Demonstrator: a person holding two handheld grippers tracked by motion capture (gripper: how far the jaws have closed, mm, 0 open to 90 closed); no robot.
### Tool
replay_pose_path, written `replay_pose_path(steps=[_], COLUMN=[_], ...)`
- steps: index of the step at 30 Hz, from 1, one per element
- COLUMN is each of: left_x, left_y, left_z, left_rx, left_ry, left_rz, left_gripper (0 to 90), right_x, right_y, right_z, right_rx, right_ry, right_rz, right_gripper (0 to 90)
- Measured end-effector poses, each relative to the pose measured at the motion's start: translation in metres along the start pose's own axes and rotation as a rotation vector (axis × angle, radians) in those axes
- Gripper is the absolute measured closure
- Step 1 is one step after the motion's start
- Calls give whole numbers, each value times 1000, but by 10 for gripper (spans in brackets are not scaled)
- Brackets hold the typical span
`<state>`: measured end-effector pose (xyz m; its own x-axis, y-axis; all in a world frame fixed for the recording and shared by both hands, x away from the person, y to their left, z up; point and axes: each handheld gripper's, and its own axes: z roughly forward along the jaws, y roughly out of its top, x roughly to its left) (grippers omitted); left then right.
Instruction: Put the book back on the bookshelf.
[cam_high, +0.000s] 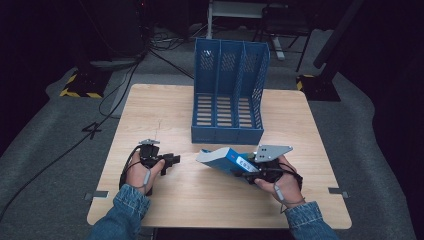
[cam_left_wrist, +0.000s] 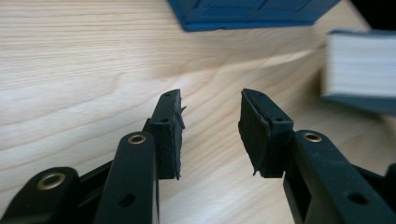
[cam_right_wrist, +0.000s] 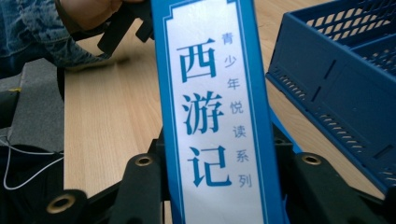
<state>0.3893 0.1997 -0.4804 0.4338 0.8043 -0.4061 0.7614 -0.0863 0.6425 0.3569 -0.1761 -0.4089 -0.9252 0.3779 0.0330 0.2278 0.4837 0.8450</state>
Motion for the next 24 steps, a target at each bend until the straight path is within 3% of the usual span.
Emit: replay_pose_path(steps=[6,11,15,19,24], left_x=[7,11,12,17,18], left_y=[-4,-7,-9,-10,-9], left_z=[6,10,12,14,15], left_rx=[35,25,-1,-23,-19], left_ry=[90,114,150,225,229], left_rz=[58,88,164,292,302], left_gripper=[576,558,553,497,451], right_x=[4,5,4,4,1], right_y=[16,29,37,44,53], right_z=[-13,-24,-32,-40,-48], right_rx=[-6,-20,-46,-73,-100], right_ry=[-34,-67,-93,-119,-126], right_rz=[8,10,28,45,82], right_gripper=[617,620,621,622,622])
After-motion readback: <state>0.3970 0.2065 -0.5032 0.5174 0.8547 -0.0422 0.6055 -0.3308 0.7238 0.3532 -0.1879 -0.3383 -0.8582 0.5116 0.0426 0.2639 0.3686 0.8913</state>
